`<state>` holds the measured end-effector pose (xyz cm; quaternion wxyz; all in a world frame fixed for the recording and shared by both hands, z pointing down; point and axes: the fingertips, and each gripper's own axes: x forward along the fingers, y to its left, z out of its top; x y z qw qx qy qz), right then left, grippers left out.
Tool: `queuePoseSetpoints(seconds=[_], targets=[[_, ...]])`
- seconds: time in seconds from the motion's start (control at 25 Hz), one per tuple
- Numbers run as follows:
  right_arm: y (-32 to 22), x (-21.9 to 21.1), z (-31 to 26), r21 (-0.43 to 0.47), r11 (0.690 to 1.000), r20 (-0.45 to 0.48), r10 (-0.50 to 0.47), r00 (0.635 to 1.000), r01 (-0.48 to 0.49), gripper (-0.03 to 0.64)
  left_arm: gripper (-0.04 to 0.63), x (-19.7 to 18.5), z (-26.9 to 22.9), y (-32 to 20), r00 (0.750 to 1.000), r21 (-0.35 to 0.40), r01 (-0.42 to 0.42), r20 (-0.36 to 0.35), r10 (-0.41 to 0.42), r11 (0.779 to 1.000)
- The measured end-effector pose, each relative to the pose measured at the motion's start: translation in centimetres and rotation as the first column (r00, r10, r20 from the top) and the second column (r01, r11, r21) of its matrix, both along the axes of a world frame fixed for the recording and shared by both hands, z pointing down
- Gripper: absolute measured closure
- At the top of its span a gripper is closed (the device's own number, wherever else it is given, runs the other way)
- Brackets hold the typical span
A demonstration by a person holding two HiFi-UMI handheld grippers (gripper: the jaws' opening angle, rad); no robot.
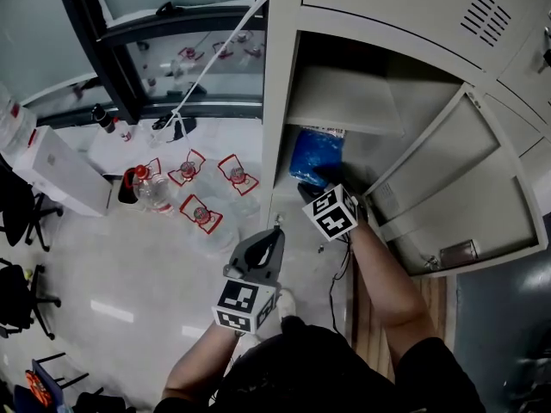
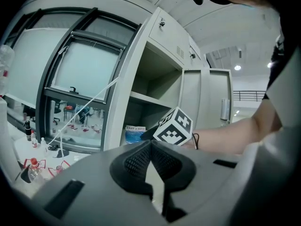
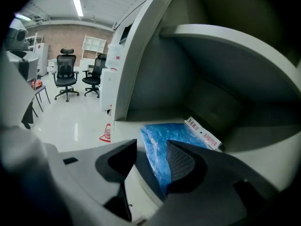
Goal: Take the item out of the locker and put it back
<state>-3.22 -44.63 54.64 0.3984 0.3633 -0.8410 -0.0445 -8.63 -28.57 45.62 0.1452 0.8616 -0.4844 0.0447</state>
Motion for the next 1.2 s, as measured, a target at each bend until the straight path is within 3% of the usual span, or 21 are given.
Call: queuePoseSetpoints(seconds=[0.44,0.72,1.2], targets=[[-1.4,-0.4,0.5,-0.066,0.998,0.018,0.017,1.0,-0.016,0.428,0.592,0.0,0.6,-0.6,1.0,-0.014,0.001,-0.013,-0.001,1.0],[-2.0,-0.4,1.2,-0.12,0.991,0.067,0.068,0.995,-0.06,0.504,0.592,0.1,0.7,-0.6,1.0,-0.017,-0.001,-0.017,0.001,1.0],[-1.8,-0.6,0.7,-0.024,0.998,0.029,0.067,0.997,-0.066,0.586,0.592,-0.5,1.0,-0.1,1.0,-0.032,0.011,-0.016,-0.011,0.999]])
